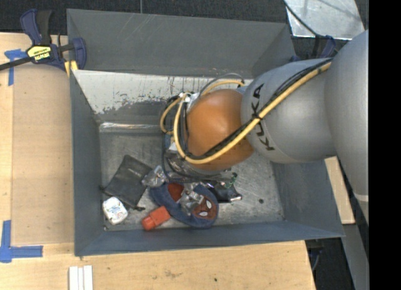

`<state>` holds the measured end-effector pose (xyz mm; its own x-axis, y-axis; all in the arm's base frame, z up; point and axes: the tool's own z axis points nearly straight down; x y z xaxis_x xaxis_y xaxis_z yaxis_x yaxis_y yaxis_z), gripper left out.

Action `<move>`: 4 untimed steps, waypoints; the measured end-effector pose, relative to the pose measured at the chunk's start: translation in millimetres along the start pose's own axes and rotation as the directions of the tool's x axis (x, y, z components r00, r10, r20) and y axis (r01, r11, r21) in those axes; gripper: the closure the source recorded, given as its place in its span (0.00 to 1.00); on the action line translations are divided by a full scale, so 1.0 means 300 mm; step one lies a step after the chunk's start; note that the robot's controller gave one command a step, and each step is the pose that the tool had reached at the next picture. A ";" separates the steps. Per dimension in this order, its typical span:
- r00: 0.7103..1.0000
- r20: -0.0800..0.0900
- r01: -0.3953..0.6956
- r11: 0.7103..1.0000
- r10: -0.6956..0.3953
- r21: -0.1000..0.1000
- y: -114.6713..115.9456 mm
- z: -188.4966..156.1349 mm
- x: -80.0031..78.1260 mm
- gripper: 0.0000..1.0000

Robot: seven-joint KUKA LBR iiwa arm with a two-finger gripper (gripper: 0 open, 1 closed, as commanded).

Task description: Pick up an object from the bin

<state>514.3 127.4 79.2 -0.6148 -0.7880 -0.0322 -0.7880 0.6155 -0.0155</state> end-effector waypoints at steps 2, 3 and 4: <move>0.879 -0.015 0.476 0.879 -0.477 -0.018 0.095 -0.006 -0.067 0.00; 0.879 -0.025 0.475 0.880 -0.476 -0.023 0.092 -0.010 -0.060 1.00; 0.881 -0.016 0.472 0.881 -0.473 -0.022 0.085 -0.118 -0.068 1.00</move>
Offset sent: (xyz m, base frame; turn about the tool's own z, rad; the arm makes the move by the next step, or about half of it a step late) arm -0.0216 0.0330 -0.0092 -0.5022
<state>505.7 158.6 114.7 -0.1698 -0.9855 -0.0055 -0.9855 0.1698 -0.0070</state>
